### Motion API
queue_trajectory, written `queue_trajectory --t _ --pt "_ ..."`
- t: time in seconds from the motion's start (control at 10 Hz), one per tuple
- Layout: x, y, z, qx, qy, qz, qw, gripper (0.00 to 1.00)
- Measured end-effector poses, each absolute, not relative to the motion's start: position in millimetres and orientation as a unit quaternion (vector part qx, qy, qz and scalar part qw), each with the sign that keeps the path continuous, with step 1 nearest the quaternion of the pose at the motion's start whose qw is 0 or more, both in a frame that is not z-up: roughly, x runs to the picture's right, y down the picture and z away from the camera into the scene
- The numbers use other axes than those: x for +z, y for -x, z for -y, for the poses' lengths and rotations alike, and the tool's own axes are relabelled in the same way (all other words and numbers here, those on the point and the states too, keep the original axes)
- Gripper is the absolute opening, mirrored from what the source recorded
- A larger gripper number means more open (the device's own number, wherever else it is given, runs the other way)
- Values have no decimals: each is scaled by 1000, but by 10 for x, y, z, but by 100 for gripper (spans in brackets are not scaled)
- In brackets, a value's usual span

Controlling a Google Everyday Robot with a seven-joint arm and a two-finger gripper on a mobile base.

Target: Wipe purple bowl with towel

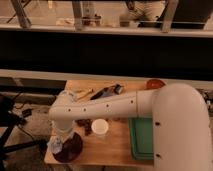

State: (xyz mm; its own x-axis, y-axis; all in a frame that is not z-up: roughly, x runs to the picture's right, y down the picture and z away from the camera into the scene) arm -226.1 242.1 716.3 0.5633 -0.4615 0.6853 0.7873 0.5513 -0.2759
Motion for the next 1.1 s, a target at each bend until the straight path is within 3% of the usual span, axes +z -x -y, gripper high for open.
queue_trajectory --t 0.6,1.1 --pt "6795 2273 -2762 -383 297 297 822 11" --pt "6617 1777 -2934 -346 310 281 840 11"
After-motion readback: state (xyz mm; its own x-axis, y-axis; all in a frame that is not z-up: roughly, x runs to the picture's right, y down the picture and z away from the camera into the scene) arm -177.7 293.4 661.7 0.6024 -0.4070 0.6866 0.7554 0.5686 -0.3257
